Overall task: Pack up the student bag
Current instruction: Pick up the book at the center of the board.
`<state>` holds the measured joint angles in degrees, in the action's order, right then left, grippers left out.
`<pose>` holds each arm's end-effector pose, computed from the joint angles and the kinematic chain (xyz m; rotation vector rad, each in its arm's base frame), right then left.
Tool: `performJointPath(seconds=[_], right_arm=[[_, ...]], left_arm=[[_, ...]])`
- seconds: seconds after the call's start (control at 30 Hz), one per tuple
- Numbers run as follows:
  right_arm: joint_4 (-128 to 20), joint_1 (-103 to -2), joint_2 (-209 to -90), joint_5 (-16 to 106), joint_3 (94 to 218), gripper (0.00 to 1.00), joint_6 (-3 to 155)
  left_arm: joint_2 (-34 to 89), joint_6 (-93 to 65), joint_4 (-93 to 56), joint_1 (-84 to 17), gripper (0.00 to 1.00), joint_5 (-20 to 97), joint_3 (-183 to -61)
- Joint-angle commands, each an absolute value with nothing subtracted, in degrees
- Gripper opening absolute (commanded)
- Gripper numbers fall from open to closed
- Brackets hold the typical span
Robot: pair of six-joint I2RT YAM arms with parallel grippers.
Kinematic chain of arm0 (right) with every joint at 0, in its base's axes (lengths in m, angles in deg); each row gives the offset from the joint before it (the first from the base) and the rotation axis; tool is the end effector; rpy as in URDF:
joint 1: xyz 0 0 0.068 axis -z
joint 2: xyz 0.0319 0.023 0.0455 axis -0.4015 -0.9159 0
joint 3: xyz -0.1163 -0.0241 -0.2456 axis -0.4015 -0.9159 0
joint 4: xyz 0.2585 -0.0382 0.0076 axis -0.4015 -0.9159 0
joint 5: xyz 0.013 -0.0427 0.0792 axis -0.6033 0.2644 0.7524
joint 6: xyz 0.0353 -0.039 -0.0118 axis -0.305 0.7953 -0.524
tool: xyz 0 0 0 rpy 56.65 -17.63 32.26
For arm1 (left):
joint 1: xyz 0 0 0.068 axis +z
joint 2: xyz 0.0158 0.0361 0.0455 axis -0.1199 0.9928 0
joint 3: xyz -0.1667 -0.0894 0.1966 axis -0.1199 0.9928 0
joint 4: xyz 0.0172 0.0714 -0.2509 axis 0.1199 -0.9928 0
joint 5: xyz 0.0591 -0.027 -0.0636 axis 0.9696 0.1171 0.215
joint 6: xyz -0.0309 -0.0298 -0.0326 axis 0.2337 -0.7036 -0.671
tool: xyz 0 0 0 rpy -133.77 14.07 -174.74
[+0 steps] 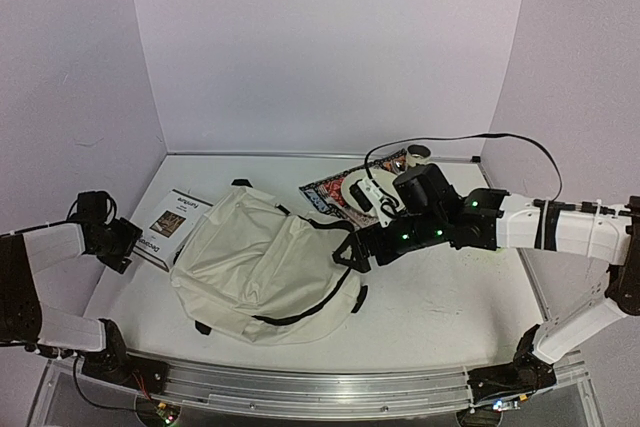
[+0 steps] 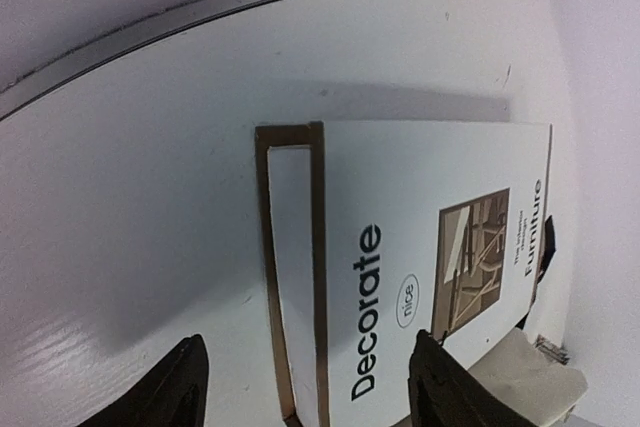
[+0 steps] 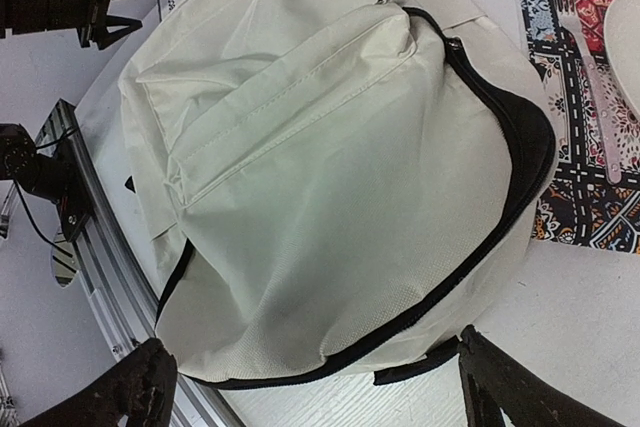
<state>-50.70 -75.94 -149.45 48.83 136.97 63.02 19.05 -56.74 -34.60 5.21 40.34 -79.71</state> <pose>0.1946 0.2632 0.2864 -0.7184 1.9633 0.9988 0.2130 0.0418 0.1706 -1.3410 2.1311 -0.4458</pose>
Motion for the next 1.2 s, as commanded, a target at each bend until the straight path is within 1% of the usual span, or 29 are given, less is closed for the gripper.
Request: performJointPath(seconds=[0.0,0.1,0.2,0.47,0.53,0.6,0.73,0.83,0.87,1.17], right_arm=[[-51.21,-75.70,-147.06,49.72,136.06,0.98,63.90],[-51.23,-75.65,-146.88,49.68,135.80,0.98,63.87],[-51.27,-75.70,-146.88,49.95,135.85,0.98,63.82],[-51.23,-75.70,-147.48,50.21,136.27,0.98,63.73],[-51.24,-75.68,-147.70,50.37,136.47,0.98,63.68],[-51.21,-75.69,-147.75,50.49,136.57,0.98,63.60],[-51.23,-75.69,-147.77,50.43,136.67,0.98,63.47],[-51.24,-75.66,-147.97,50.70,136.80,0.98,63.35],[-51.22,-75.69,-148.12,50.77,136.96,0.98,63.31],[-51.34,-75.67,-148.79,51.68,138.94,0.98,62.89]], left_arm=[[16.47,-62.00,-19.22,9.11,0.65,31.38,-73.31],[17.44,-63.35,-13.58,9.41,0.59,28.29,-71.17],[19.78,-63.62,-11.02,9.37,0.52,26.71,-70.43],[25.63,-63.69,-6.79,9.39,0.45,24.00,-70.21],[27.15,-64.01,-5.68,9.41,0.40,23.29,-70.15],[28.16,-64.13,-4.94,9.42,0.33,23.11,-69.93],[26.86,-64.09,-4.43,9.42,0.14,22.80,-69.40],[23.81,-63.90,-4.49,9.46,0.03,23.20,-69.24],[22.90,-63.91,-4.51,9.43,0.00,23.18,-69.28],[12.14,-64.78,-5.60,9.40,0.00,23.94,-71.91]])
